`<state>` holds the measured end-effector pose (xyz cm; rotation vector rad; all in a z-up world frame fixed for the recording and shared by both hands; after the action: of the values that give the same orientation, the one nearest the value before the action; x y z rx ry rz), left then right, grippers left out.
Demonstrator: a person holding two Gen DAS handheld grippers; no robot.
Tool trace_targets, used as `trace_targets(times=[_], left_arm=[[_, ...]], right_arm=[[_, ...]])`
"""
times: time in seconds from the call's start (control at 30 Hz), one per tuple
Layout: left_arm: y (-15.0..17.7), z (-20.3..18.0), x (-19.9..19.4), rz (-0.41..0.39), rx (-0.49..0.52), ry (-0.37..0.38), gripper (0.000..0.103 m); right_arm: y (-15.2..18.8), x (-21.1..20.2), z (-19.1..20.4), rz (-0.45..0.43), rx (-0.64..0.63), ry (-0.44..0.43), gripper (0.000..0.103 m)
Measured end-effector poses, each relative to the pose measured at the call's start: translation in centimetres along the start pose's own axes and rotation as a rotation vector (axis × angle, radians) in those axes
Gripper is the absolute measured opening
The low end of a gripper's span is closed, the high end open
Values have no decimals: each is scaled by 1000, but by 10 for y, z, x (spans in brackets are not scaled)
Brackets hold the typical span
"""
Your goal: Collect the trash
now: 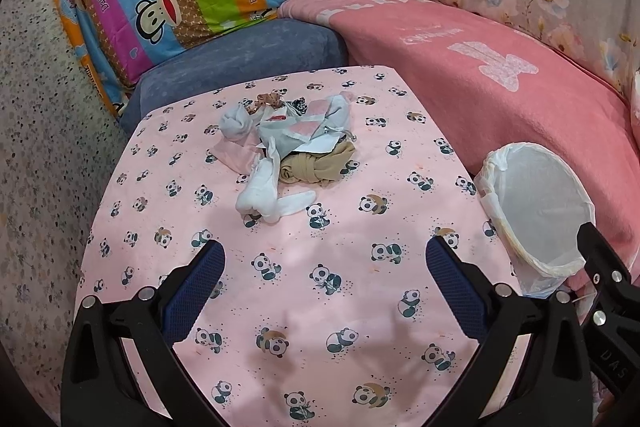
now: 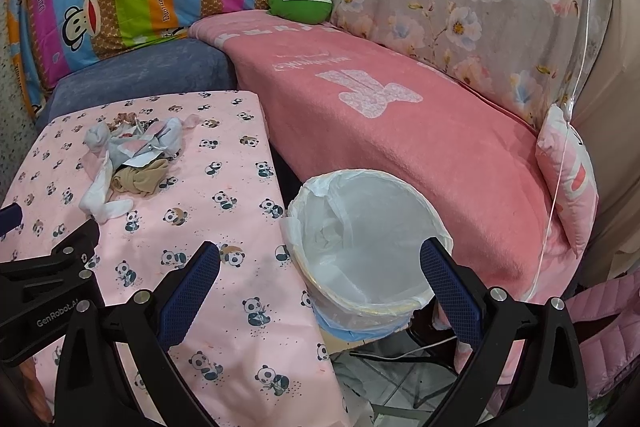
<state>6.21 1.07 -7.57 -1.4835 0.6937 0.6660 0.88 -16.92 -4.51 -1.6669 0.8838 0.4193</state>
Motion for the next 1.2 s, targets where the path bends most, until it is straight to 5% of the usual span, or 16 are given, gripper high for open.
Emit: trace_targets(times=[1.2], left_arm=[[-5, 1, 1, -25, 10, 14, 96]], right_arm=[[0, 0, -6, 2, 1, 9, 98]])
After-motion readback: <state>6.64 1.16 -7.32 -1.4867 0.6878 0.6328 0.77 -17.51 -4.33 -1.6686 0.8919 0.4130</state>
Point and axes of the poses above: each gripper's, at about its wrist camera, not at the fingertips, and x roughly the way its jaws point, z to its left, y to its underside, the point moved 10 cm from there along x, roughly the way its jaws point, and after that the axes turned 8 degrees about -x, right-handed, at the moved point
